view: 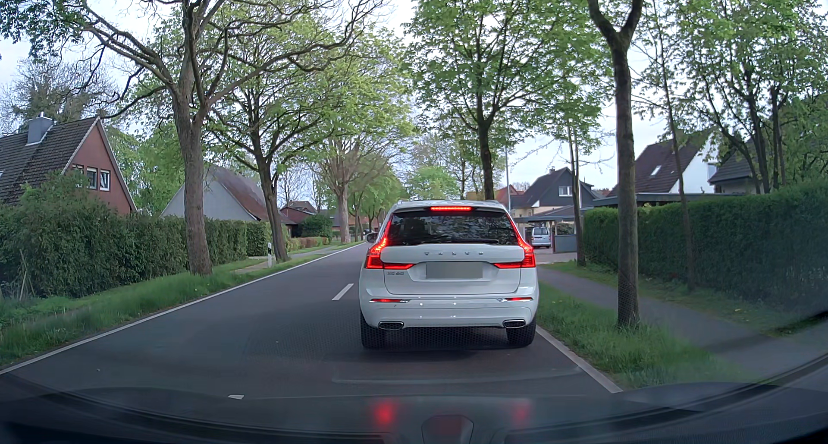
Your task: Follow the waypoints while adhering to traffic rules and regulations
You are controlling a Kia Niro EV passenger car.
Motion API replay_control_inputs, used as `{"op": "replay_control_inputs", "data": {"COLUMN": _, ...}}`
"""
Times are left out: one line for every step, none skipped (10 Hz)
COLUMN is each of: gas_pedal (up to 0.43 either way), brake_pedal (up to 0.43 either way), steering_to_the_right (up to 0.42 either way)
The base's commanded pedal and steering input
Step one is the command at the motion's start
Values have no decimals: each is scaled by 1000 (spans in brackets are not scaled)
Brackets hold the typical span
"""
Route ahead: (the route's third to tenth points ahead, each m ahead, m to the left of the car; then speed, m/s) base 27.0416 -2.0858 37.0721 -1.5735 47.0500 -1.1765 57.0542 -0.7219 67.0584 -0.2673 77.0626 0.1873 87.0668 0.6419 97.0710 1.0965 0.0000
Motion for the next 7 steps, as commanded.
{"op": "replay_control_inputs", "data": {"gas_pedal": 0, "brake_pedal": 140, "steering_to_the_right": -6}}
{"op": "replay_control_inputs", "data": {"gas_pedal": 0, "brake_pedal": 134, "steering_to_the_right": -5}}
{"op": "replay_control_inputs", "data": {"gas_pedal": 0, "brake_pedal": 140, "steering_to_the_right": -5}}
{"op": "replay_control_inputs", "data": {"gas_pedal": 0, "brake_pedal": 134, "steering_to_the_right": -5}}
{"op": "replay_control_inputs", "data": {"gas_pedal": 0, "brake_pedal": 134, "steering_to_the_right": -5}}
{"op": "replay_control_inputs", "data": {"gas_pedal": 0, "brake_pedal": 140, "steering_to_the_right": -5}}
{"op": "replay_control_inputs", "data": {"gas_pedal": 0, "brake_pedal": 134, "steering_to_the_right": -5}}
